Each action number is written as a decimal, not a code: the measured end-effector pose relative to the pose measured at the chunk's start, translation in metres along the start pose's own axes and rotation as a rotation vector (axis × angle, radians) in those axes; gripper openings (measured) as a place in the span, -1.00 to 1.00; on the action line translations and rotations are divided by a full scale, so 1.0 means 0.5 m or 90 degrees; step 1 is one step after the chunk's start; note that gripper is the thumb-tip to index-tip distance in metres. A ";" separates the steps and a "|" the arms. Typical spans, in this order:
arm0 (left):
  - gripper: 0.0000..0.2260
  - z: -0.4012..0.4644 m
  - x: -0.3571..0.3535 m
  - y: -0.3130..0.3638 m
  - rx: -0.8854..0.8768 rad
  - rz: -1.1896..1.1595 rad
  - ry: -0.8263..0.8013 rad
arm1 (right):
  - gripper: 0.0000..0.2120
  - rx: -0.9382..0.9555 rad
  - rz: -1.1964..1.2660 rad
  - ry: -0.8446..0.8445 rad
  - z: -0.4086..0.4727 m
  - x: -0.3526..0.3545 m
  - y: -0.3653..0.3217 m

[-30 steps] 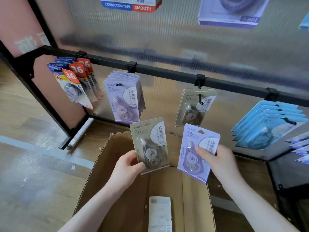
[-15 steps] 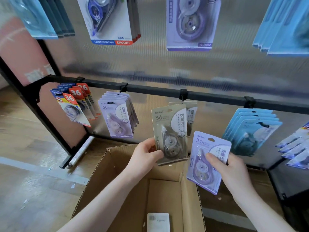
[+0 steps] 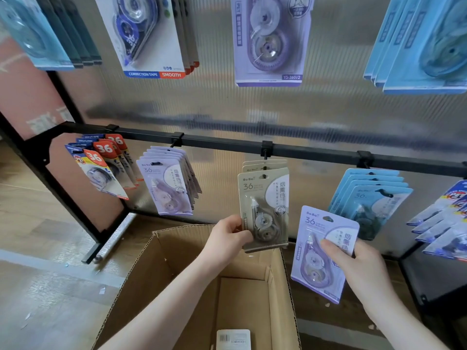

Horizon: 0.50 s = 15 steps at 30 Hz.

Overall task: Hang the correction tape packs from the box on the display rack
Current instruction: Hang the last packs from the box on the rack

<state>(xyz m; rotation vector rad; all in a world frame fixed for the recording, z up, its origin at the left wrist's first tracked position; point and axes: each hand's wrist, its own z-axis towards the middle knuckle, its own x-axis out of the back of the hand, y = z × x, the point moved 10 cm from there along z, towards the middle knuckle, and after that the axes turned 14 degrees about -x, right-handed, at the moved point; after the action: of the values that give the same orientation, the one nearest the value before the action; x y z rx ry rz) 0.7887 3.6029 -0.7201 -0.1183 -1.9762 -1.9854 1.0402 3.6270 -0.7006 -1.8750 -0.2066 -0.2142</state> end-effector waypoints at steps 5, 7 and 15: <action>-0.69 0.003 -0.011 -0.004 0.011 -0.011 0.001 | -0.93 -0.004 0.000 -0.009 -0.001 -0.003 0.001; -0.68 0.003 -0.013 -0.006 0.015 -0.007 0.000 | -0.93 -0.004 0.002 -0.009 0.000 -0.001 0.002; -0.63 0.027 -0.008 -0.034 0.049 -0.012 0.000 | -0.96 -0.010 -0.004 -0.008 0.000 0.009 0.010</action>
<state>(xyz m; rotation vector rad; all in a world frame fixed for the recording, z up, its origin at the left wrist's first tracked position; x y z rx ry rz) 0.7853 3.6165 -0.7372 -0.0817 -2.0580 -1.9168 1.0456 3.6256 -0.7040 -1.8916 -0.2204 -0.2091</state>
